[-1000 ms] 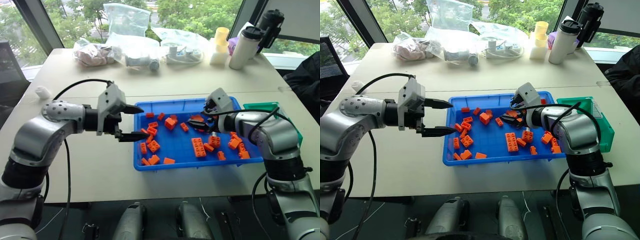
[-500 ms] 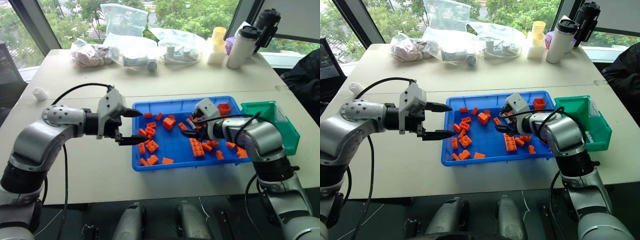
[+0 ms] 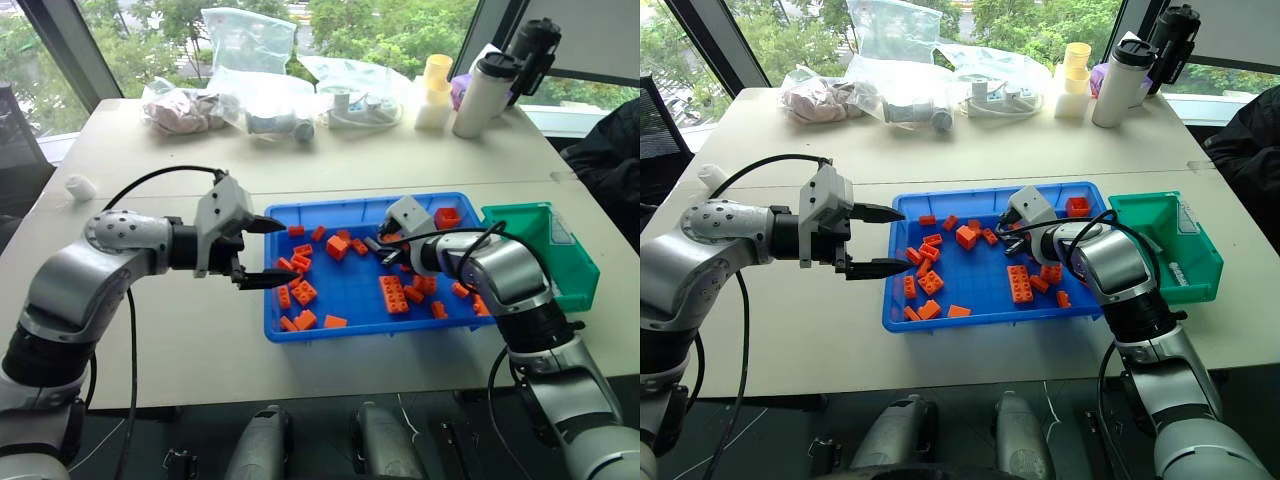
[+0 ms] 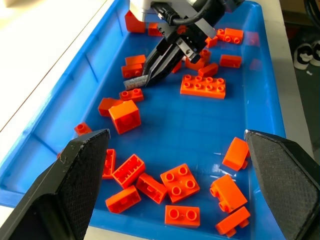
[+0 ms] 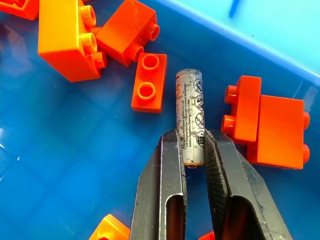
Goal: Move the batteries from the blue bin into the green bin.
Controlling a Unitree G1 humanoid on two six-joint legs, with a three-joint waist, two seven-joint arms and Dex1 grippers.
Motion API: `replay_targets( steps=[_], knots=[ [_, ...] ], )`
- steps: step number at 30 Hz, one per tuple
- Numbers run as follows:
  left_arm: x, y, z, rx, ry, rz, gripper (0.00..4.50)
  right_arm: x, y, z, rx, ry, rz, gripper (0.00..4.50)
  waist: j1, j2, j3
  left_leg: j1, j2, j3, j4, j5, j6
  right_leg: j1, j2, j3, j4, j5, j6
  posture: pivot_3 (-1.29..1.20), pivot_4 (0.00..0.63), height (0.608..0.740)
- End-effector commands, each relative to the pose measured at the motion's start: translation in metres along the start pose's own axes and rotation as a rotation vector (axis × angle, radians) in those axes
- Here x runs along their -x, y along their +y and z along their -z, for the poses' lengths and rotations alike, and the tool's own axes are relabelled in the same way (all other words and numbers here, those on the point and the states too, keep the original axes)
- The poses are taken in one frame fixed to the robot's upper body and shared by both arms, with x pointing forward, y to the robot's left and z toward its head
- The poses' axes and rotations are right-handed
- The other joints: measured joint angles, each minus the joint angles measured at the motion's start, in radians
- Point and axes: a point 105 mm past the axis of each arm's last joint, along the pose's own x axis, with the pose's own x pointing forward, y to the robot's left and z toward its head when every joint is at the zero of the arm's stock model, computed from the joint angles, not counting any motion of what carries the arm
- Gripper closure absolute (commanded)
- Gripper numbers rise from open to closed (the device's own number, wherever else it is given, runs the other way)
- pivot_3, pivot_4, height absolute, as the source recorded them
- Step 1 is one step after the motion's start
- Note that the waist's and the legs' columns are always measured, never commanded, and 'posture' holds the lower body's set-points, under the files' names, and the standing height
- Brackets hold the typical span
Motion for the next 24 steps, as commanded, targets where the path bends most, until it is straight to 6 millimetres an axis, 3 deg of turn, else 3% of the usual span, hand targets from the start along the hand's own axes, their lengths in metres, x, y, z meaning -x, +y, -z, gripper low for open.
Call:
replay_targets(
  steps=[1,6,9,11,14,18,24],
  knots=[
    [0.004,0.0,-0.01,-0.05,-0.019,-0.016,0.0,0.008,0.001,-0.006,0.02,-0.034,-0.003,4.48,0.0,0.0,0.0,0.0,0.0,0.0,0.0,0.0,0.0,0.0,0.0,0.0,0.0,0.0,0.0,0.0,0.15,0.74],
    [0.006,0.001,-0.013,-0.042,-0.034,-0.013,0.0,0.055,-0.012,-0.038,-0.017,-0.212,-0.002,4.48,0.004,0.0,0.0,0.0,0.0,0.0,0.0,0.0,0.0,0.0,0.0,0.0,0.0,0.0,0.0,0.0,0.15,0.74],
    [0.004,0.004,-0.023,-0.025,-0.108,-0.016,0.0,0.096,-0.036,-0.051,-0.058,-0.325,0.082,4.48,0.01,0.0,0.0,0.0,0.0,0.0,0.0,0.0,0.0,0.0,-0.001,0.0,0.0,0.0,0.0,0.0,0.15,0.74],
    [-0.001,0.005,-0.031,-0.023,-0.149,-0.004,0.0,0.123,-0.057,-0.049,-0.091,-0.361,0.181,4.48,0.011,0.0,0.0,-0.001,0.0,-0.001,0.0,0.0,0.0,0.001,-0.001,-0.001,-0.001,0.0,0.0,0.0,0.15,0.74],
    [-0.015,0.005,-0.038,-0.029,-0.195,0.034,0.0,0.151,-0.088,-0.027,-0.13,-0.328,0.345,4.48,0.012,0.0,0.0,-0.001,-0.001,-0.001,0.0,0.0,0.0,0.002,-0.001,-0.001,-0.002,0.0,0.0,0.0,0.15,0.74],
    [-0.032,0.004,-0.044,-0.017,-0.246,0.083,0.0,0.17,-0.112,0.008,-0.181,-0.237,0.499,4.48,0.003,0.0,0.0,0.0,-0.001,0.0,0.0,0.0,0.0,0.002,-0.001,-0.001,-0.002,0.0,0.0,0.0,0.15,0.74],
    [-0.049,0.003,-0.044,-0.031,-0.258,0.135,0.0,0.177,-0.129,0.04,-0.228,-0.148,0.612,4.48,-0.002,0.001,0.0,0.001,0.001,0.002,-0.001,0.0,0.0,0.001,0.001,0.001,0.0,0.0,0.0,0.0,0.15,0.74]
  ],
)
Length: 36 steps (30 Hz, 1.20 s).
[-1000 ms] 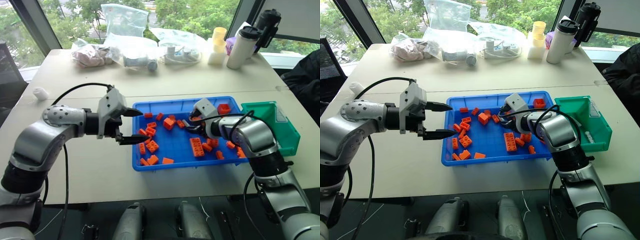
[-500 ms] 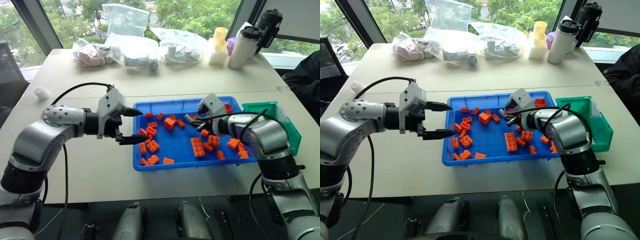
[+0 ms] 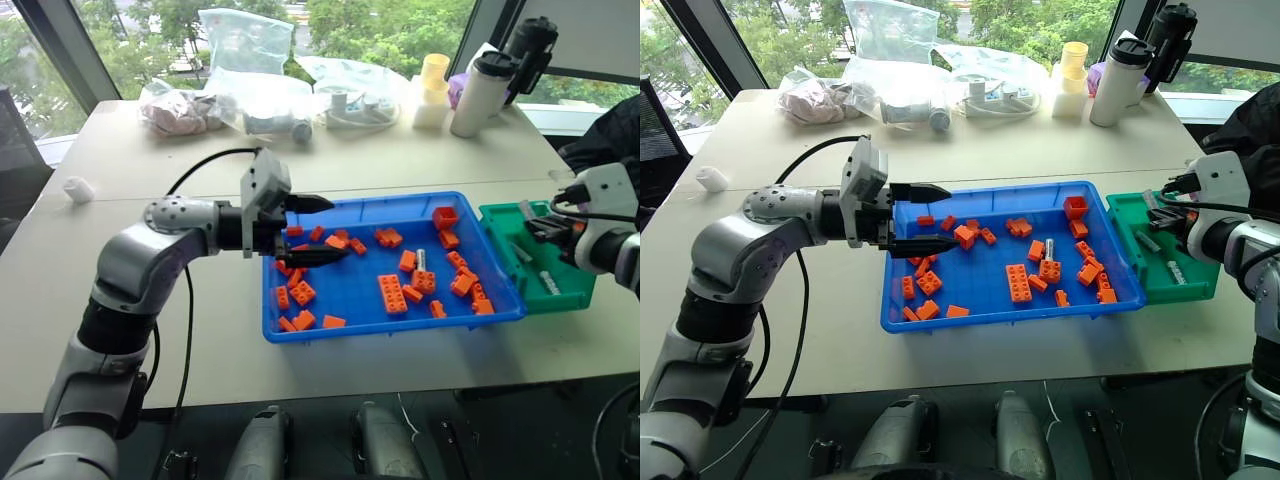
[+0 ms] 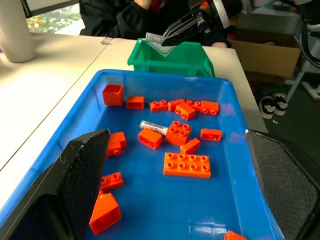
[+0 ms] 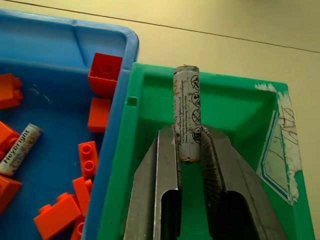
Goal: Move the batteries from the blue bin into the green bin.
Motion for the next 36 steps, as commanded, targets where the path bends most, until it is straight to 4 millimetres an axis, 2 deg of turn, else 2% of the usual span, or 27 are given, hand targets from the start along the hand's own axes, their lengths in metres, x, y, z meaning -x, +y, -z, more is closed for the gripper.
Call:
replay_targets(
  steps=[1,3,7,11,13,14,15,17,19,21,23,28,30,34,36],
  knots=[
    [-0.001,0.002,-0.005,-0.053,-0.001,0.006,0.0,0.007,-0.015,-0.008,0.018,-0.038,0.079,4.48,0.001,0.0,0.0,0.0,0.0,0.0,0.0,0.0,0.0,0.0,0.0,0.0,0.0,0.0,0.0,0.0,0.15,0.74],
    [-0.001,0.002,-0.003,-0.054,0.011,0.011,0.0,0.006,-0.019,-0.005,0.015,-0.025,0.102,4.48,0.004,0.0,0.0,0.0,0.0,0.0,0.0,0.0,0.0,0.0,0.0,0.0,0.0,0.0,0.0,0.0,0.15,0.74],
    [0.003,0.002,0.0,-0.059,0.033,0.006,0.0,0.005,-0.021,-0.001,0.052,-0.008,0.115,2.45,0.007,0.0,0.0,0.0,0.0,0.0,0.0,0.0,0.0,0.0,0.0,0.0,0.0,0.0,0.0,0.0,0.15,0.74],
    [0.007,0.002,0.002,-0.055,0.054,-0.011,0.0,0.007,-0.026,-0.009,0.09,-0.026,0.137,0.39,0.007,0.0,0.0,0.0,-0.001,0.0,0.0,0.0,0.0,0.0,-0.001,0.0,0.0,0.0,0.0,0.0,0.15,0.74],
    [0.01,-0.001,0.003,-0.046,0.059,-0.015,0.0,0.01,-0.026,-0.022,0.133,-0.063,0.131,0.39,0.007,0.0,0.0,0.0,-0.001,0.0,0.0,0.0,0.0,0.0,-0.001,0.0,0.0,0.0,0.0,0.0,0.15,0.74],
    [0.013,-0.003,0.003,-0.041,0.063,-0.018,0.0,0.011,-0.015,-0.033,0.141,-0.104,0.068,0.39,0.006,0.0,0.0,0.0,-0.001,0.0,0.0,0.0,0.0,0.0,-0.001,0.0,0.0,0.0,0.0,0.0,0.15,0.74],
    [0.016,-0.005,0.003,-0.036,0.068,-0.02,0.0,0.012,0.003,-0.042,0.15,-0.139,-0.03,0.39,0.0,0.0,0.0,0.0,0.0,0.0,0.0,0.0,0.0,0.0,0.0,0.0,0.0,0.0,0.0,0.0,0.15,0.74],
    [0.022,-0.008,0.002,-0.034,0.083,-0.014,0.0,0.015,0.053,-0.05,0.177,-0.177,-0.294,0.39,-0.004,0.0,0.0,0.0,0.001,0.0,0.0,0.0,0.0,0.0,0.001,0.001,0.0,0.0,0.0,0.0,0.15,0.74],
    [0.025,-0.011,0.001,-0.04,0.099,-0.004,0.0,0.016,0.077,-0.043,0.224,-0.149,-0.422,0.39,-0.001,0.0,0.0,0.0,0.002,-0.001,0.0,0.0,0.0,0.0,0.003,0.0,0.0,0.0,0.0,0.0,0.15,0.74],
    [0.029,-0.015,0.001,-0.066,0.139,0.009,0.0,0.015,0.096,-0.024,0.293,-0.08,-0.535,0.39,0.008,0.0,0.0,0.0,0.002,-0.002,0.0,0.0,0.0,0.0,0.003,0.0,0.0,0.0,0.0,0.0,0.15,0.74],
    [0.031,-0.018,0.002,-0.089,0.175,0.02,0.0,0.013,0.106,-0.011,0.317,-0.028,-0.597,0.39,0.015,-0.001,0.001,-0.001,0.001,-0.003,0.001,0.0,0.0,0.001,0.001,-0.001,-0.001,0.0,0.0,0.0,0.15,0.74],
    [0.034,-0.019,0.002,-0.102,0.186,-0.002,0.0,-0.005,0.113,0.004,0.27,0.045,-0.602,0.39,0.009,-0.001,0.001,-0.001,-0.002,-0.002,0.002,0.0,0.0,0.002,-0.002,-0.001,-0.002,0.0,0.0,0.0,0.15,0.74],
    [0.034,-0.02,0.003,-0.097,0.182,-0.01,0.0,-0.009,0.116,0.007,0.237,0.056,-0.609,0.39,0.007,-0.001,0.001,-0.001,-0.001,-0.002,0.002,0.0,0.0,0.002,-0.002,-0.001,-0.002,0.0,0.0,0.0,0.15,0.74],
    [0.032,-0.022,0.008,-0.09,0.186,-0.015,0.0,-0.037,0.119,0.01,0.154,0.08,-0.514,0.39,0.0,-0.001,0.001,0.0,0.0,-0.002,0.001,0.0,0.0,0.001,0.0,-0.001,-0.001,0.0,0.0,0.0,0.15,0.74],
    [0.032,-0.022,0.008,-0.091,0.185,-0.017,0.0,-0.041,0.12,0.01,0.155,0.086,-0.498,0.39,0.005,-0.001,0.001,-0.001,0.0,-0.002,0.001,0.0,0.0,0.0,0.0,-0.001,-0.001,0.0,0.0,0.0,0.15,0.74]
  ],
)
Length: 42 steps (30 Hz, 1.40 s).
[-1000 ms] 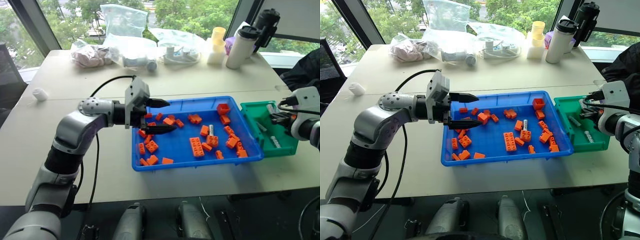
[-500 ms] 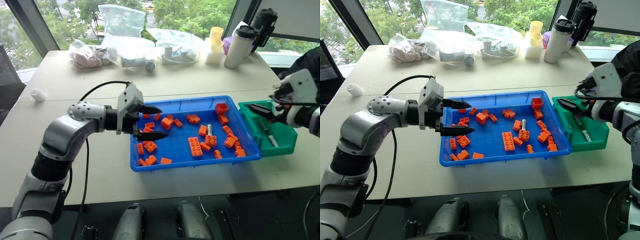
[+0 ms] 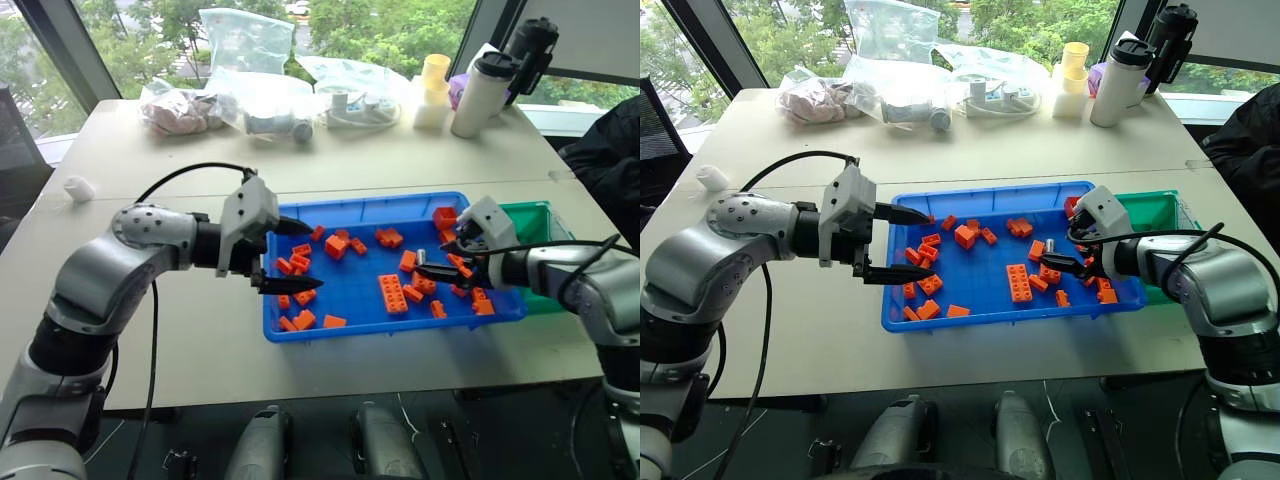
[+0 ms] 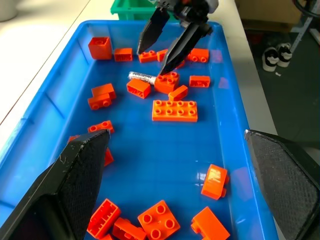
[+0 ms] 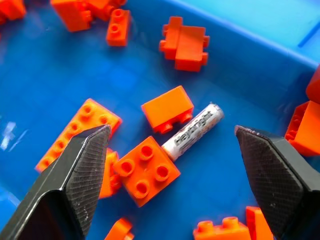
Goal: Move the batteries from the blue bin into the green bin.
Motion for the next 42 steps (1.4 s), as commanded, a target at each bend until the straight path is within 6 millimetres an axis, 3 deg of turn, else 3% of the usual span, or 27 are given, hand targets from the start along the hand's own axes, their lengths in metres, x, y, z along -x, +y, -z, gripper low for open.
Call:
replay_targets(
  steps=[1,9,14,19,21,30,35,36,38,41,42],
  knots=[
    [0.003,0.0,-0.006,-0.03,-0.012,-0.016,0.0,0.0,-0.008,-0.008,0.018,-0.011,0.065,0.39,0.005,0.0,0.0,0.0,0.0,0.0,0.0,0.0,0.0,0.0,0.0,0.0,0.0,0.0,0.0,0.0,0.15,0.74],
    [0.001,0.0,-0.002,-0.033,-0.004,-0.019,0.0,-0.007,-0.014,-0.007,0.023,0.001,0.113,0.39,0.004,0.0,0.0,-0.001,-0.001,0.0,0.0,0.0,0.0,0.0,-0.001,0.0,-0.001,0.0,0.0,0.0,0.15,0.74],
    [0.001,0.0,0.0,-0.03,0.002,-0.015,0.0,-0.003,0.008,-0.021,0.164,-0.076,-0.004,0.39,0.003,0.0,0.0,-0.001,0.0,0.0,0.0,0.0,0.0,0.0,0.0,0.0,0.0,0.0,0.0,0.0,0.15,0.74],
    [-0.001,0.0,0.0,-0.03,0.001,-0.011,0.0,-0.007,0.015,-0.014,0.26,-0.054,-0.073,0.39,0.004,0.0,0.0,-0.001,-0.001,0.0,0.0,0.0,0.0,0.0,0.0,0.0,0.0,0.0,0.0,0.0,0.15,0.74],
    [-0.001,0.0,0.0,-0.032,0.001,-0.012,0.0,-0.009,0.014,-0.015,0.277,-0.059,-0.09,0.18,0.004,0.0,0.0,-0.001,-0.001,0.0,0.0,0.0,0.0,0.0,0.0,0.0,0.0,0.0,0.0,0.0,0.15,0.74],
    [0.0,0.001,-0.001,-0.031,0.003,-0.026,0.0,-0.02,0.001,-0.013,0.373,0.001,-0.096,0.18,0.003,0.0,0.0,0.0,0.0,0.0,0.0,0.0,0.0,0.0,0.0,0.0,0.0,0.0,0.0,0.0,0.15,0.74],
    [0.003,0.002,0.0,-0.021,0.005,-0.052,0.0,-0.027,0.004,-0.006,0.354,0.016,-0.141,0.18,0.003,0.0,0.0,0.0,0.0,0.0,0.0,0.0,0.0,0.0,0.0,0.0,0.0,0.0,0.0,0.0,0.15,0.74],
    [0.003,0.002,0.0,-0.02,0.006,-0.053,0.0,-0.028,0.004,-0.006,0.355,0.014,-0.144,0.71,0.003,0.0,0.0,0.0,0.0,0.0,0.0,0.0,0.0,0.0,0.0,0.0,0.0,0.0,0.0,0.0,0.15,0.74],
    [0.003,0.002,0.0,-0.019,0.006,-0.052,0.0,-0.03,0.005,-0.006,0.354,0.012,-0.151,1.35,0.003,0.0,0.0,0.0,0.0,0.0,0.0,0.0,0.0,0.0,0.0,0.0,0.0,0.0,0.0,0.0,0.15,0.74],
    [0.004,0.002,0.0,-0.02,0.008,-0.054,0.0,-0.03,0.006,-0.01,0.351,-0.009,-0.149,2.89,0.003,0.0,0.0,0.0,0.0,0.0,0.0,0.0,0.0,0.0,0.0,0.0,0.0,0.0,0.0,0.0,0.15,0.74],
    [0.004,0.002,0.0,-0.02,0.008,-0.054,0.0,-0.03,0.006,-0.016,0.333,-0.036,-0.141,3.13,0.003,0.0,0.0,0.0,0.0,0.0,0.0,0.0,0.0,0.0,0.0,0.0,0.0,0.0,0.0,0.0,0.15,0.74]
  ],
)
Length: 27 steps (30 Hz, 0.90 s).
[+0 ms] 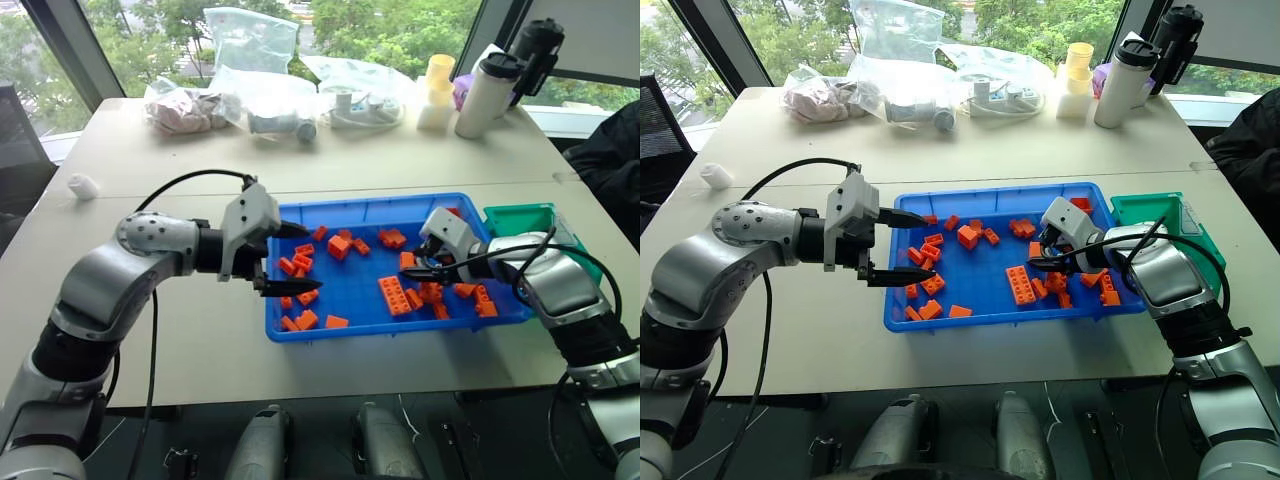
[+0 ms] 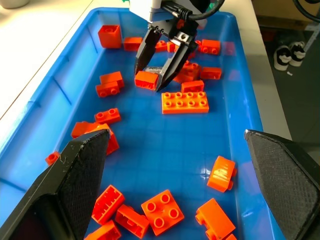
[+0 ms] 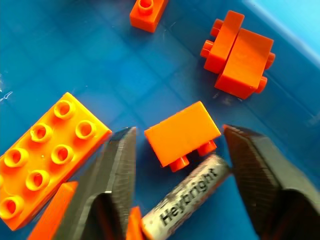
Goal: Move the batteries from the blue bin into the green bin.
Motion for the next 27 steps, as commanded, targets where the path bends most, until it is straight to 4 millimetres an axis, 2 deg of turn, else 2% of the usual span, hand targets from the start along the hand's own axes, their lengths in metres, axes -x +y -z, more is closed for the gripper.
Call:
replay_targets(
  steps=[1,4,6,7,10,12,14,16,19,21,27],
  knots=[
    [0.005,0.0,-0.008,-0.033,-0.012,-0.017,0.0,0.004,-0.006,-0.023,-0.008,-0.086,0.033,3.13,0.0,0.0,0.0,0.0,0.0,0.0,0.0,0.0,0.0,0.0,0.0,0.0,0.0,0.0,0.0,0.0,0.15,0.74],
    [0.006,0.001,-0.008,-0.034,-0.011,-0.018,0.0,0.007,-0.003,-0.037,-0.002,-0.14,0.032,3.13,0.0,0.0,0.0,0.0,0.0,0.0,0.0,0.0,0.0,0.0,0.0,0.0,0.0,0.0,0.0,0.0,0.15,0.74],
    [0.004,0.001,-0.009,-0.035,-0.015,-0.01,0.0,0.011,0.019,-0.066,0.0,-0.272,-0.068,3.13,0.0,0.0,0.0,0.0,0.0,0.0,0.0,0.0,0.0,0.0,0.0,0.0,0.0,0.0,0.0,0.0,0.15,0.74],
    [0.004,0.001,-0.009,-0.037,-0.017,-0.007,0.0,0.012,0.027,-0.074,0.0,-0.306,-0.099,3.13,-0.002,0.0,0.0,0.0,0.0,0.0,0.0,0.0,0.0,0.0,0.0,0.0,0.0,0.0,0.0,0.0,0.15,0.74],
    [0.003,0.002,-0.01,-0.038,-0.02,-0.004,0.0,0.009,0.037,-0.077,-0.002,-0.32,-0.115,3.13,-0.001,0.0,0.0,0.0,0.001,0.0,0.0,0.0,0.0,0.0,0.0,0.0,0.001,0.0,0.0,0.0,0.15,0.74],
    [0.002,0.002,-0.01,-0.038,-0.021,-0.003,0.0,0.007,0.042,-0.073,-0.003,-0.306,-0.129,2.08,0.003,0.0,0.0,0.0,0.0,0.0,0.0,0.0,0.0,0.0,0.0,0.0,0.001,0.0,0.0,0.0,0.15,0.74],
    [0.001,0.002,-0.01,-0.038,-0.021,-0.002,0.0,0.005,0.045,-0.069,0.007,-0.292,-0.134,1.27,0.007,0.0,0.0,0.0,-0.001,-0.001,0.0,0.0,0.0,0.0,-0.001,0.0,0.0,0.0,0.0,0.0,0.15,0.74],
    [0.001,0.002,-0.01,-0.038,-0.021,-0.002,0.0,0.009,0.032,-0.068,0.003,-0.284,-0.061,0.27,0.003,0.0,0.0,0.0,-0.001,0.0,0.0,0.0,0.0,0.0,-0.001,0.0,0.0,0.0,0.0,0.0,0.15,0.74],
    [0.002,0.002,-0.01,-0.038,-0.019,-0.004,0.0,0.022,0.006,-0.071,-0.058,-0.297,0.081,0.27,0.001,0.0,0.0,0.0,0.0,0.0,0.0,0.0,0.0,0.0,-0.001,0.0,0.0,0.0,0.0,0.0,0.15,0.74],
    [0.002,0.002,-0.009,-0.038,-0.017,-0.008,0.0,0.032,-0.006,-0.062,-0.136,-0.263,0.157,0.27,0.0,0.0,0.0,0.0,0.0,0.0,0.0,0.0,0.0,0.0,0.0,0.0,0.001,0.0,0.0,0.0,0.15,0.74],
    [0.005,0.001,-0.008,-0.047,-0.004,-0.017,0.0,0.048,0.0,-0.028,-0.282,-0.125,0.219,0.27,0.003,0.0,0.0,0.0,0.0,-0.001,0.0,0.0,0.0,0.0,-0.001,0.0,0.0,0.0,0.0,0.0,0.15,0.74]
  ],
)
